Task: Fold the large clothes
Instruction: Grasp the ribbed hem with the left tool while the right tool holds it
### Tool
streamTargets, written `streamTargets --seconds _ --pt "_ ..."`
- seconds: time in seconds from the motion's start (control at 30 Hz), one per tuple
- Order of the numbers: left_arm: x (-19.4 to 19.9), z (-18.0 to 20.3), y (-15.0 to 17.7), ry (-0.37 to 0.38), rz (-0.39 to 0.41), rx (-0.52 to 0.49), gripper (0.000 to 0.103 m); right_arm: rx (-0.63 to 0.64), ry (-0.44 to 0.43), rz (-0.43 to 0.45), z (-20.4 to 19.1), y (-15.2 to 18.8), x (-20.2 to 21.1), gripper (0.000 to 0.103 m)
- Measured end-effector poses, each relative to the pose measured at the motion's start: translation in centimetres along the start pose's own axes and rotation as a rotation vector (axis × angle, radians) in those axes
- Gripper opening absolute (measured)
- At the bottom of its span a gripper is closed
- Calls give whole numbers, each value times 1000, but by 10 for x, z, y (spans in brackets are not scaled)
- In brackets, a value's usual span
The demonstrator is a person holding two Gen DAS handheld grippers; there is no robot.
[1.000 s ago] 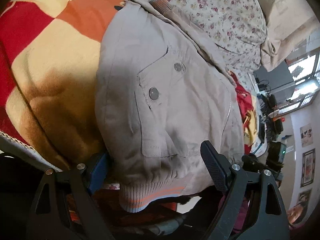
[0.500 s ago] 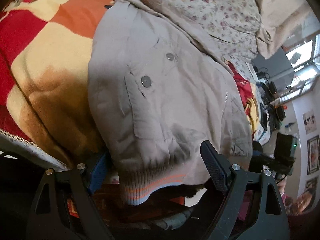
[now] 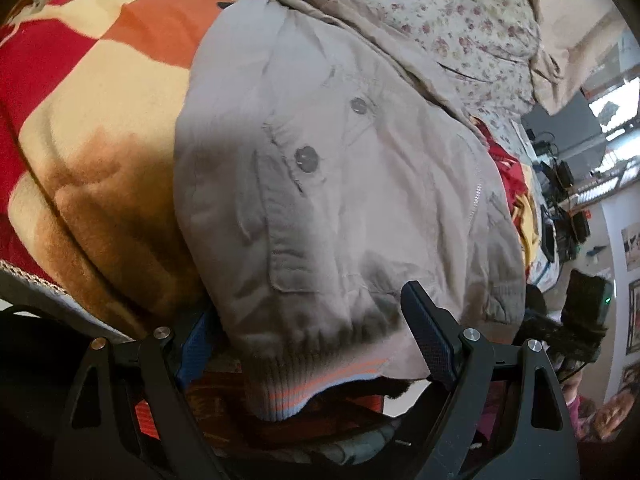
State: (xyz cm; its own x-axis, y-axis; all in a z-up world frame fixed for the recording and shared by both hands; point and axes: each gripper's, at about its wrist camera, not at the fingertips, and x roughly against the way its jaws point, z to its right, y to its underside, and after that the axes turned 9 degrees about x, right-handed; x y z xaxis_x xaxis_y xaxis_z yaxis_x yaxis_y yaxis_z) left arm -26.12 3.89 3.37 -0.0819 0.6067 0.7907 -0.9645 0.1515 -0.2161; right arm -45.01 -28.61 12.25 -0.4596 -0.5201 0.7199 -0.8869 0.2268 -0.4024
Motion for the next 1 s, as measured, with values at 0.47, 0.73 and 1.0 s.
streamTargets --seconds 0.47,0.73,1.0 --pt "-1 9 2 -73 28 -73 47 -25 20 -81 3 1 -40 34" --pt "39 19 -10 12 116 -102 16 -46 -91 99 0 -12 4 15" --pt "70 46 -52 50 273 -122 13 -43 -139 320 7 -58 39 14"
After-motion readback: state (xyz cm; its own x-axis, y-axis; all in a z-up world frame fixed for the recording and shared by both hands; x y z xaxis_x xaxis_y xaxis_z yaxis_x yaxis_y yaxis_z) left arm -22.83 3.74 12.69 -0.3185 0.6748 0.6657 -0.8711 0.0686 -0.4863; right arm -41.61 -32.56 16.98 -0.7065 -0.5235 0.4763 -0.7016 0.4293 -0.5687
